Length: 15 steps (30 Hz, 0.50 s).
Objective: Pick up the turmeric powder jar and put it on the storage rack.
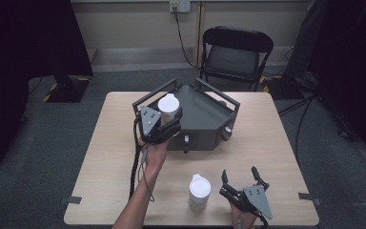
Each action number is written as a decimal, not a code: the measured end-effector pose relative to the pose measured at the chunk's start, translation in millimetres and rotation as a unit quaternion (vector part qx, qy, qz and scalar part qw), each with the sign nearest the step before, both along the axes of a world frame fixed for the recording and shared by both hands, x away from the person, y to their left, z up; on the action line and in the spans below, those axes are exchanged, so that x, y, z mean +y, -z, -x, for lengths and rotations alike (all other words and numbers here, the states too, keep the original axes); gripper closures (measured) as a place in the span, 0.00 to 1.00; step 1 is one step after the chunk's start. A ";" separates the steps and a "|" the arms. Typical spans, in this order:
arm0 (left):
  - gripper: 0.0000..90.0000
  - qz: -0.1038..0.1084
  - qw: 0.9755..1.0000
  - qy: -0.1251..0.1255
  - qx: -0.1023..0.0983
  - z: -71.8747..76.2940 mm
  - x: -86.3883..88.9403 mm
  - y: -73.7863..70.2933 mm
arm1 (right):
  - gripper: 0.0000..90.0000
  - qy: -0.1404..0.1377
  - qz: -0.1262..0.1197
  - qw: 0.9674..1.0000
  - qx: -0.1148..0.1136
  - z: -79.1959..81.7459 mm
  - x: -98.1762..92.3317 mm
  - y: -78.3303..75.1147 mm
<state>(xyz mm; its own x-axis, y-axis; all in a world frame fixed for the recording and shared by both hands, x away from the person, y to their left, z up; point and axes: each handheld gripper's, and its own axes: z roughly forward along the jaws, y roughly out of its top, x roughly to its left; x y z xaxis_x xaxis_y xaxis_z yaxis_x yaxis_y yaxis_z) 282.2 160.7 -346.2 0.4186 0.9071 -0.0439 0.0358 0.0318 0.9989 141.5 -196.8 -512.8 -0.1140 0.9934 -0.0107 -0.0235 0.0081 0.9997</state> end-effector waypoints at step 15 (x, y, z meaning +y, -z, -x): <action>0.34 0.003 1.000 -0.020 0.012 -28.0 -4.5 -0.8 | 0.01 -0.003 0.000 1.000 0.000 -0.1 -1.0 0.0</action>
